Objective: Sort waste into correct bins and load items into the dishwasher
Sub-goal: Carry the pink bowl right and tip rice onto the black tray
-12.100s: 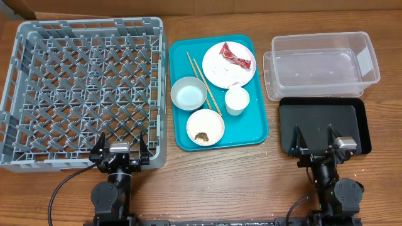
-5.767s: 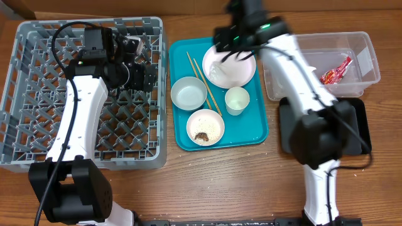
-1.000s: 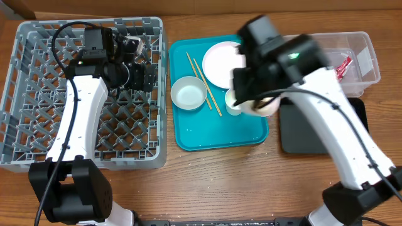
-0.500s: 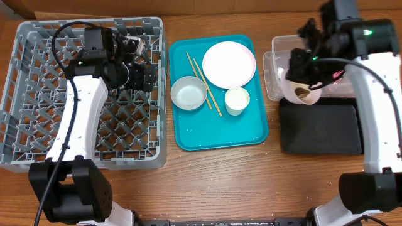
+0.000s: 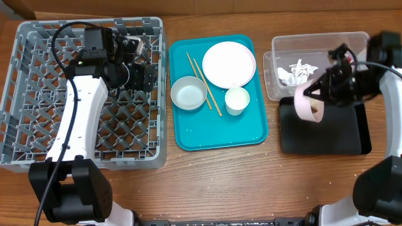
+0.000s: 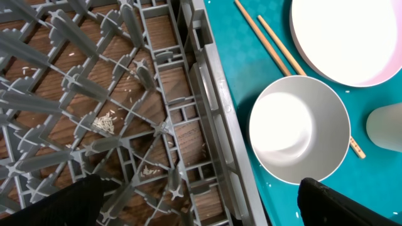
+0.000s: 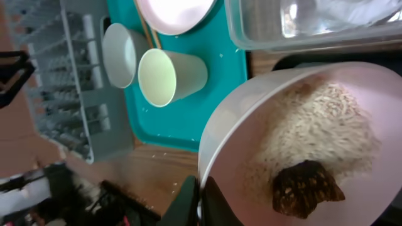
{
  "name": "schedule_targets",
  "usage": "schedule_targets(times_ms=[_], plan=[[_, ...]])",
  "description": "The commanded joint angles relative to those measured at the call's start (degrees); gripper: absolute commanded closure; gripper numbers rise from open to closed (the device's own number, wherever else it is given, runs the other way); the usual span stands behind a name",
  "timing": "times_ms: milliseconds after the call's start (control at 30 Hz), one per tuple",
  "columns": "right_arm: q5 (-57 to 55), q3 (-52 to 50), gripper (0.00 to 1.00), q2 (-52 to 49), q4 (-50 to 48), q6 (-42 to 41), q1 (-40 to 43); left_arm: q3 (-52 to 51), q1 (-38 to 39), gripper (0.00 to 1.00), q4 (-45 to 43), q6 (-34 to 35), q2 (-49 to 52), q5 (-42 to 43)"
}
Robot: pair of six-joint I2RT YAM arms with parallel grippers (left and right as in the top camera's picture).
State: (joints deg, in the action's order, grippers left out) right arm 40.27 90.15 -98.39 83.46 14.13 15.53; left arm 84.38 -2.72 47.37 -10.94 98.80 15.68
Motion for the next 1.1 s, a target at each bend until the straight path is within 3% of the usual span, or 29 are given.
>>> schedule_targets(times_ms=[0, 167, 367, 700, 1067], plan=[[13.22, -7.19, 0.96, 2.29, -3.06, 9.49, 4.15, 1.22, 0.11, 0.0, -0.04, -0.66, -0.22, 0.44], [23.96, -17.59, 0.96, 2.27, -6.95, 16.28, 11.02, 1.22, 0.11, 0.0, -0.04, -0.66, -0.24, 0.44], [29.81, -26.56, 0.96, 2.27, -12.92, 17.46, 18.36, 1.22, 0.11, 0.0, -0.04, -0.66, -0.24, 0.44], [49.66, -40.46, 0.96, 2.16, -31.06, 17.22, 20.24, 1.22, 0.11, 0.0, -0.04, -0.66, -0.22, 0.44], [49.68, -39.34, 0.96, 2.21, -26.32, 17.0, 20.92, 1.22, 0.11, 0.0, -0.04, -0.66, -0.22, 0.44]])
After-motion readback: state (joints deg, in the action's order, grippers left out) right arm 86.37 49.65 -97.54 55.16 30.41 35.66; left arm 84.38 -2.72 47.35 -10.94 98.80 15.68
